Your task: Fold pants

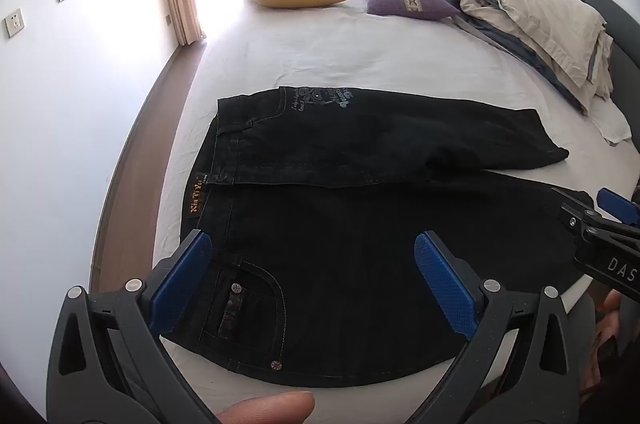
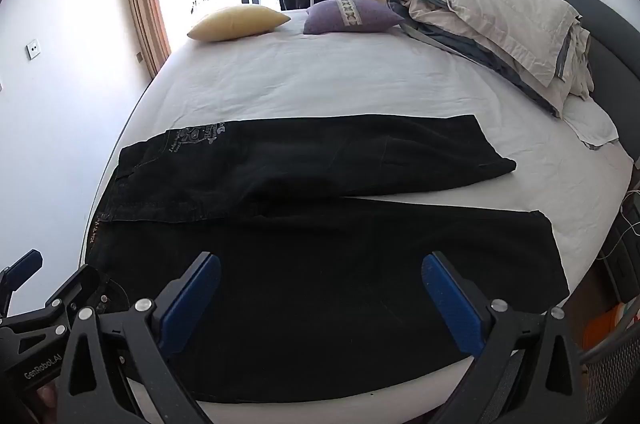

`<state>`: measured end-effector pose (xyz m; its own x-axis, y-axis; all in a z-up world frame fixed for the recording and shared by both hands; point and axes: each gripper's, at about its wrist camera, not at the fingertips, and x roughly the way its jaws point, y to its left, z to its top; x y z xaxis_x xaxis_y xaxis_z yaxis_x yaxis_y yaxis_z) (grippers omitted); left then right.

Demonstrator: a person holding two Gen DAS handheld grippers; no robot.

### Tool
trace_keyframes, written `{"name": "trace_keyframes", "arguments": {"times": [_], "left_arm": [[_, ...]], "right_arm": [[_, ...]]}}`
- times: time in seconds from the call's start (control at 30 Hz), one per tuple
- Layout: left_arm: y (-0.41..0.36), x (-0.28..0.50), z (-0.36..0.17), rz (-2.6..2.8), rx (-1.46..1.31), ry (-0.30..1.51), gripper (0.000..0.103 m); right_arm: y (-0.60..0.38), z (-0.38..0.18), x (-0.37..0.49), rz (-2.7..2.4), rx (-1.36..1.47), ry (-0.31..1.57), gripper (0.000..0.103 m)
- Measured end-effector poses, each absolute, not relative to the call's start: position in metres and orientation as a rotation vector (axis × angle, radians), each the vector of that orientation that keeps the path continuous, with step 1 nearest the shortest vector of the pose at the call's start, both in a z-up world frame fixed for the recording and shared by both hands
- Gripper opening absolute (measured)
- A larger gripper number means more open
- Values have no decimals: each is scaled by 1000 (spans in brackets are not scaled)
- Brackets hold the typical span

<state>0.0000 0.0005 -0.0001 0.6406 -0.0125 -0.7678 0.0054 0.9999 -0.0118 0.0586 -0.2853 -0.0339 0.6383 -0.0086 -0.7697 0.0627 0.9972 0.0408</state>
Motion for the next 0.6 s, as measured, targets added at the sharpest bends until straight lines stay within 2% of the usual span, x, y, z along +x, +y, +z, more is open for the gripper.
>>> {"name": "trace_keyframes", "arguments": {"times": [0.6], "left_arm": [[1,1,-9,-5,-4,886,103]], "right_arm": [[-284,-39,53,-26,51,886,103]]}}
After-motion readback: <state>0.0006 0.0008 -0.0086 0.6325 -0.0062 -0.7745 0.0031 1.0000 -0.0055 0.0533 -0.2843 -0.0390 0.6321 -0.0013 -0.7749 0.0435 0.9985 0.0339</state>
